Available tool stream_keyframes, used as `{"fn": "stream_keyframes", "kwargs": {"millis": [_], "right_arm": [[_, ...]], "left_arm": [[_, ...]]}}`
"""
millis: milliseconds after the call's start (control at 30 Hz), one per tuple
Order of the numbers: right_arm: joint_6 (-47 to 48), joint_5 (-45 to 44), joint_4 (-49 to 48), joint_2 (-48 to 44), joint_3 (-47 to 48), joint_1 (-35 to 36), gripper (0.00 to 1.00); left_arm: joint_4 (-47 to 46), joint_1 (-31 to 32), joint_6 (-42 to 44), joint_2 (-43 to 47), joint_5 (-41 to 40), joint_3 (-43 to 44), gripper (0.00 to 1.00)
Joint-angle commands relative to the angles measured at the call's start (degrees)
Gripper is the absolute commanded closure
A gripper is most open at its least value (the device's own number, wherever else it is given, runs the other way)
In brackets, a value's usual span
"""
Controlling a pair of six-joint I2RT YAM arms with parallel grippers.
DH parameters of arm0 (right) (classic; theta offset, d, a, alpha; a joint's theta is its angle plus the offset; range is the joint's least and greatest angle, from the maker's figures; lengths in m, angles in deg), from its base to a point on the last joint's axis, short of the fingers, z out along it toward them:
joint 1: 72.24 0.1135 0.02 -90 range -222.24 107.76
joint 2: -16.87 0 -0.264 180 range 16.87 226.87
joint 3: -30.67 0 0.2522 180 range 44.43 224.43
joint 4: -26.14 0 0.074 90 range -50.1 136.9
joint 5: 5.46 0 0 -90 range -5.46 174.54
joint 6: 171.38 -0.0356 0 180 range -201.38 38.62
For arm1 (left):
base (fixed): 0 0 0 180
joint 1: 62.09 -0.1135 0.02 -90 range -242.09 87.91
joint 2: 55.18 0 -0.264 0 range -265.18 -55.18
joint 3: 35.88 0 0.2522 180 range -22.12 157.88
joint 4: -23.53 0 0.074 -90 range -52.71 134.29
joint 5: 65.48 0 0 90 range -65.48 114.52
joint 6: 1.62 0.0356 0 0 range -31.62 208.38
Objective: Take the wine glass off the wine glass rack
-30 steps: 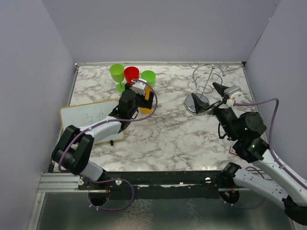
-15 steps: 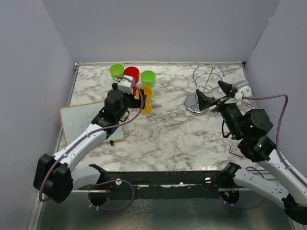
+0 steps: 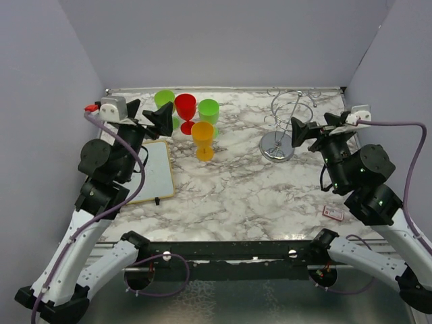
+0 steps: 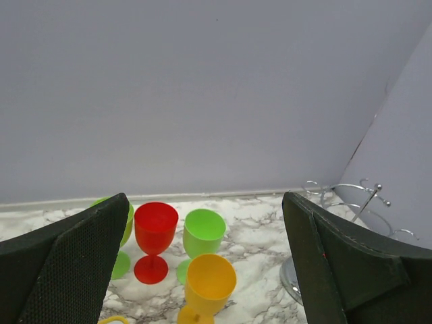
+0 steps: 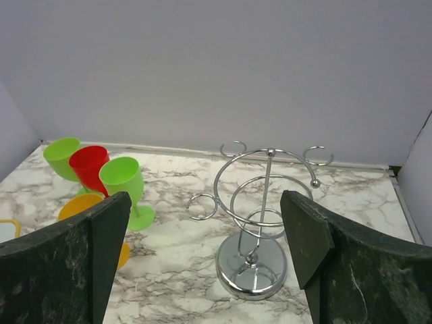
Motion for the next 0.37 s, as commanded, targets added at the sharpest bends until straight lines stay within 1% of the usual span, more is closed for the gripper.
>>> {"fn": "stream_keyframes", "kwargs": {"millis": [0, 133, 200, 333], "right_arm": [[-2.1, -2.0, 3.9, -1.7, 2.6, 0.4, 0.06], [-2.2, -2.7, 3.7, -2.0, 2.8, 0.4, 0.05], [0.0, -0.5, 3.0, -2.2, 2.0, 0.4, 0.0], [-0.3, -3.1, 3.7, -0.3, 2.5, 0.4, 0.0]], "left_arm": [[1.2, -0.1, 0.0, 3.5, -2.9, 0.7, 0.01], [1.0, -0.1, 0.0, 6.0, -2.8, 0.7, 0.01], [1.5, -0.1, 0.2, 6.7, -2.8, 0.7, 0.01], [2.7, -0.1, 0.5, 7.6, -3.3, 0.7, 0.01]]}}
